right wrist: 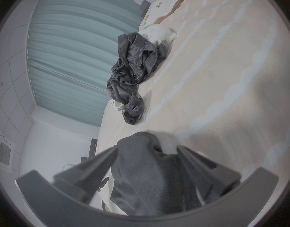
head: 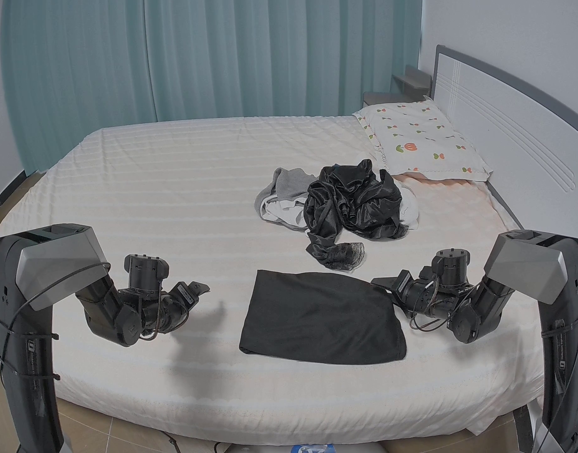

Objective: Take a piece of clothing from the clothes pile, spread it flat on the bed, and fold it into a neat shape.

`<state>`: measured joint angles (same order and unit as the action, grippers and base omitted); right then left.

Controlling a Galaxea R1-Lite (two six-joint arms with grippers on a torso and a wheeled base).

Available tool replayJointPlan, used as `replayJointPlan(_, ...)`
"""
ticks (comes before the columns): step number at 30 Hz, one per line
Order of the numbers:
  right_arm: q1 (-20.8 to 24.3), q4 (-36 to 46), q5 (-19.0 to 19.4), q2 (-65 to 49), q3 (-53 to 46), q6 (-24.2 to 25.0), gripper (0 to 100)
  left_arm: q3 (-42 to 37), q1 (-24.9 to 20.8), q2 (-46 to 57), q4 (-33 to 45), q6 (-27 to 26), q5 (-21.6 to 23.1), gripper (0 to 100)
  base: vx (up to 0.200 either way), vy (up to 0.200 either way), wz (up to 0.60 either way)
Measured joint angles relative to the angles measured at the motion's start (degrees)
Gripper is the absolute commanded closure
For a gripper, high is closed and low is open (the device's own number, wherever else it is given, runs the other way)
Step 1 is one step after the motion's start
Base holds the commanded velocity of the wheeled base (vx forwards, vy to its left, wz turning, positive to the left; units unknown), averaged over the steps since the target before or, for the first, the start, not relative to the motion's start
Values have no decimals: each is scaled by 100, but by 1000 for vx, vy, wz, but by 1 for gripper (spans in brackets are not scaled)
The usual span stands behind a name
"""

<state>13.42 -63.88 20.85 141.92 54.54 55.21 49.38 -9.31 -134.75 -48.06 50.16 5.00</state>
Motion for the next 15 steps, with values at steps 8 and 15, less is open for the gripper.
replayJointPlan(8, -26, -110, -60, 9, -30, 0, 100, 1, 0, -6, -2, 0, 0, 0, 0, 0, 0)
replayJointPlan(15, -87, -747, -87, -11, -247, -20, 100, 1, 0, -9, -4, 0, 1, 0, 0, 0, 0)
